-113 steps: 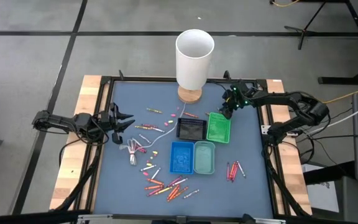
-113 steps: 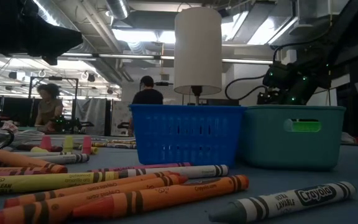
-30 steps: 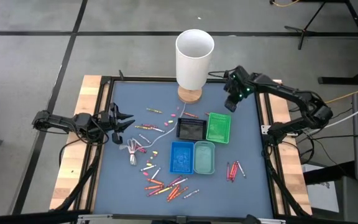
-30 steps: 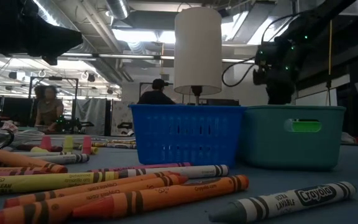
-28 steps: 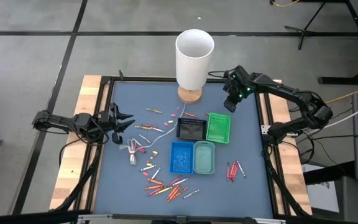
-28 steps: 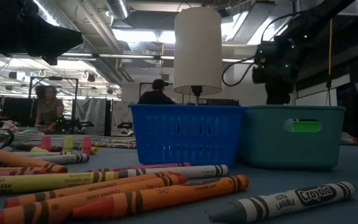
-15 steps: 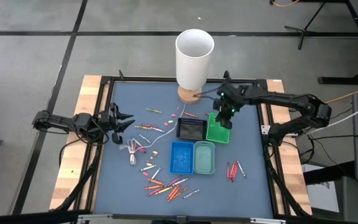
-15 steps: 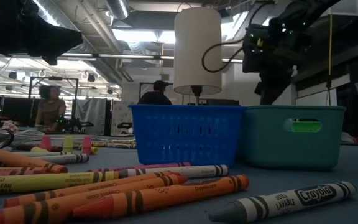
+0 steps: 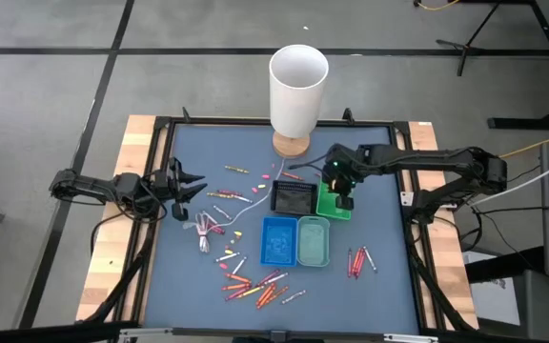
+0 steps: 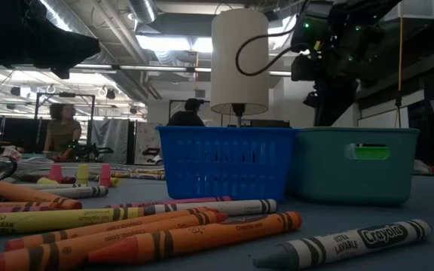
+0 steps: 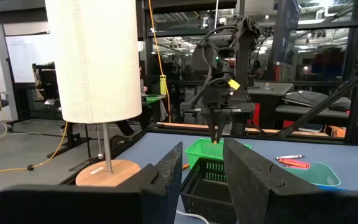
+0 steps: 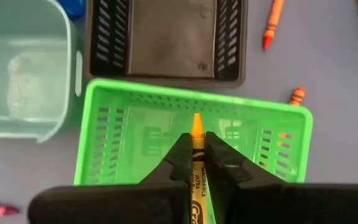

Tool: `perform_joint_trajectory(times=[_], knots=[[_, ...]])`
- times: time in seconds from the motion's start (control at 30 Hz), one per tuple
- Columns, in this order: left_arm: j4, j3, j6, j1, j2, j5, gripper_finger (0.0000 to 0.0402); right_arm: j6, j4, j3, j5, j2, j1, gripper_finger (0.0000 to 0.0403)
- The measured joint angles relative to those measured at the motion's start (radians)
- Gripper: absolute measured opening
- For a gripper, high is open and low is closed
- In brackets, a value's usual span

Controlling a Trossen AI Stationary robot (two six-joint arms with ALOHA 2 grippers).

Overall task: Sort crayons
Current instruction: Put the yellow crayon into the green bin

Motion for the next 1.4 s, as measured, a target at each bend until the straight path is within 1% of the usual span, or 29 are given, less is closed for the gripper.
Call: perform_joint_trajectory(times=[0.1,0.33,0.47,0.63,0.73,0.83,0.97,1.13,1.27,1.4], knots=[[0.0,0.0,0.0,0.0,0.0,0.0,0.0102,0.039,0.018,0.0,0.0,0.0,-0.001,0.0046],[0.0,0.0,0.0,0.0,0.0,0.0,0.0102,0.055,0.019,0.0,0.001,0.0,-0.001,0.0124],[0.0,0.0,0.0,0.0,0.0,0.0,0.0102,0.055,0.029,0.0,0.002,0.0,-0.001,0.0146],[0.0,0.0,0.0,0.0,0.0,-0.001,0.0102,0.055,0.09,0.0,0.09,0.0,-0.002,0.0151],[0.006,0.0,0.0,0.0,0.0,-0.047,0.0102,0.055,0.129,0.0,0.135,0.0,-0.002,0.0151],[0.048,0.0,0.0,0.001,0.0,-0.106,0.0102,0.054,0.155,0.0,0.152,0.0,-0.002,0.0152],[0.115,0.0,0.0,0.026,0.025,-0.115,0.0102,0.054,0.176,0.0,0.154,0.0,-0.002,0.0152],[0.155,0.0,-0.016,0.085,0.121,-0.108,0.0102,0.054,0.176,0.0,0.154,0.0,-0.002,0.0152],[0.226,0.002,-0.035,0.151,0.23,-0.069,0.0102,0.054,0.176,0.0,0.155,0.0,-0.002,0.0152],[0.228,0.058,-0.061,0.228,0.347,-0.024,0.0102,0.054,0.176,0.0,0.154,0.0,-0.002,0.0152]])
